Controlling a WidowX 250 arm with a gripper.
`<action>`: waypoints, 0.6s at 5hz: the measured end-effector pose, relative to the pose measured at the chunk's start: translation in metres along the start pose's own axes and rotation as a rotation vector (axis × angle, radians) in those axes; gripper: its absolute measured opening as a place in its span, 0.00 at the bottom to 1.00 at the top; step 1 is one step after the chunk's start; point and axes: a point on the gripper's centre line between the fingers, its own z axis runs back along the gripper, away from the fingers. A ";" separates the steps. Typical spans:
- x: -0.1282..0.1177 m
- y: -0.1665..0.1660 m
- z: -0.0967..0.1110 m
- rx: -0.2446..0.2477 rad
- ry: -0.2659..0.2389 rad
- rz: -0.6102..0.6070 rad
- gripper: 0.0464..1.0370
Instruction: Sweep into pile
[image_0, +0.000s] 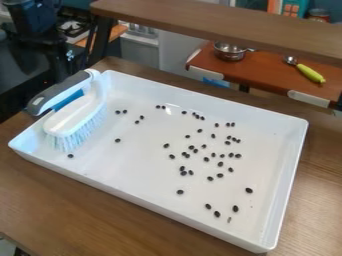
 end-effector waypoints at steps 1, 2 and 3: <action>-0.004 -0.001 -0.011 -0.015 0.032 0.005 0.96; -0.003 -0.002 -0.012 -0.016 0.025 0.012 0.96; 0.001 0.000 -0.012 -0.007 0.004 0.013 0.96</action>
